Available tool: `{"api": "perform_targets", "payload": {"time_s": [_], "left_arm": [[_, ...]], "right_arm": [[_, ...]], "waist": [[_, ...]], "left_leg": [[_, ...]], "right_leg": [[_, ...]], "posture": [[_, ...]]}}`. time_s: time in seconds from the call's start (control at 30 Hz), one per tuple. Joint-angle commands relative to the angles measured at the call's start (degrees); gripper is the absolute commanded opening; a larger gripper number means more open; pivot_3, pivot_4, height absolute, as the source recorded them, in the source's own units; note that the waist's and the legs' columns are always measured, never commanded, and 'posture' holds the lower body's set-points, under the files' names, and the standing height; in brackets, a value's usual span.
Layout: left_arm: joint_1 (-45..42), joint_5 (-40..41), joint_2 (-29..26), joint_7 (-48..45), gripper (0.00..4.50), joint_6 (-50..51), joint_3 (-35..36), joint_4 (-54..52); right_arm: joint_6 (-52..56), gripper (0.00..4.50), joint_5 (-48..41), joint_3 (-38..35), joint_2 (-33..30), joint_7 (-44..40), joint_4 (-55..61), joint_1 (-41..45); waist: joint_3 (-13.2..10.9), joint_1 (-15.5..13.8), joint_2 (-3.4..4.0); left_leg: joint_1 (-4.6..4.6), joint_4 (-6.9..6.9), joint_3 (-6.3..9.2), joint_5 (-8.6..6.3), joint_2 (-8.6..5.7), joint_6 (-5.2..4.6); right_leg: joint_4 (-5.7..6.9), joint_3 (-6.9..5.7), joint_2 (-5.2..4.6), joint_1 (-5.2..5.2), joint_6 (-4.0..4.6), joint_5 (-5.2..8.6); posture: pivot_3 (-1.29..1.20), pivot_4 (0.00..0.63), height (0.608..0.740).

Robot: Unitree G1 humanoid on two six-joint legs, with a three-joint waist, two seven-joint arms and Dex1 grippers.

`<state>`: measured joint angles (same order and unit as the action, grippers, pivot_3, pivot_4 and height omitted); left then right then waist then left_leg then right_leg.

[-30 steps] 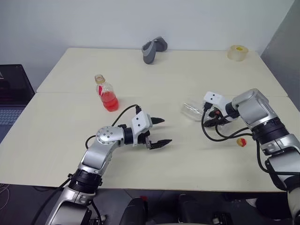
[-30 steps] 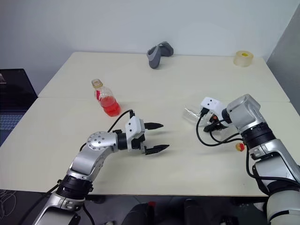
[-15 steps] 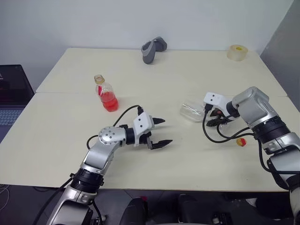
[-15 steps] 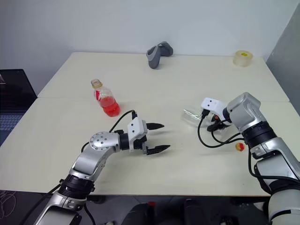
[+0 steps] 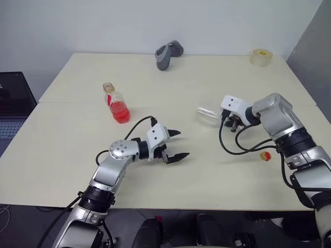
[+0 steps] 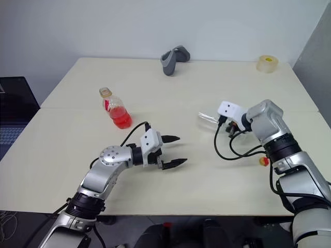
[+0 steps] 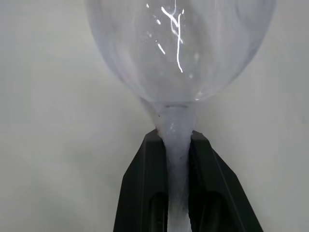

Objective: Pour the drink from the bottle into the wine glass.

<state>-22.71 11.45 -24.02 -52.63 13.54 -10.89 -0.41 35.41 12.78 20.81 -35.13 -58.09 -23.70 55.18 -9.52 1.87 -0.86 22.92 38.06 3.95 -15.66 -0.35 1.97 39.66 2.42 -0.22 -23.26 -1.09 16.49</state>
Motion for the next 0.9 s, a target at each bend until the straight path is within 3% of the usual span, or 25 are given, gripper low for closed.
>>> {"api": "perform_targets", "payload": {"time_s": [0.03,0.23,0.43,0.7,0.9], "left_arm": [[1.8,2.9,-0.7,2.6,4.50,2.3,4.7,-3.9],[3.4,5.2,-2.2,4.5,4.50,5.7,8.3,-6.7],[2.0,7.6,-3.3,5.1,4.50,8.4,10.7,-8.1],[1.2,7.9,-5.0,4.7,4.50,8.7,11.8,-8.1],[1.3,7.6,-5.0,4.5,4.50,8.4,11.0,-8.2]], "right_arm": [[-1.7,0.18,-6.3,-9.5,4.3,6.7,8.5,-3.7],[-13.2,0.18,-14.9,-20.2,22.5,23.0,10.3,-15.4],[-29.8,0.18,-17.0,-22.3,34.7,33.0,-1.8,-15.6],[-43.3,0.18,-18.4,-23.4,37.8,34.8,-16.1,-12.2],[-44.8,0.18,-19.1,-22.3,36.1,32.2,-15.6,-16.1]], "waist": [[0.0,0.0,-0.01],[0.0,-0.1,-0.06],[0.0,0.1,-0.03],[0.0,0.1,-0.02],[0.0,0.1,-0.02]], "left_leg": [[0.01,-0.01,0.01,0.00,0.00,0.00],[0.00,0.02,0.07,0.00,0.00,0.00],[-0.07,0.02,0.04,0.02,0.00,0.03],[-0.11,-0.01,-0.02,0.02,-0.01,0.04],[-0.11,0.00,-0.01,0.02,0.00,0.04]], "right_leg": [[-0.01,0.01,0.00,-0.01,0.00,0.00],[0.11,-0.01,0.00,0.04,0.00,0.00],[0.22,-0.01,0.02,0.00,0.00,0.00],[0.21,0.00,0.03,0.00,0.01,0.01],[0.21,0.04,0.03,0.01,0.01,0.01]], "posture": [[0.00,0.150,0.740],[0.00,0.150,0.740],[0.00,0.150,0.740],[0.00,0.150,0.740],[0.00,0.150,0.740]]}}
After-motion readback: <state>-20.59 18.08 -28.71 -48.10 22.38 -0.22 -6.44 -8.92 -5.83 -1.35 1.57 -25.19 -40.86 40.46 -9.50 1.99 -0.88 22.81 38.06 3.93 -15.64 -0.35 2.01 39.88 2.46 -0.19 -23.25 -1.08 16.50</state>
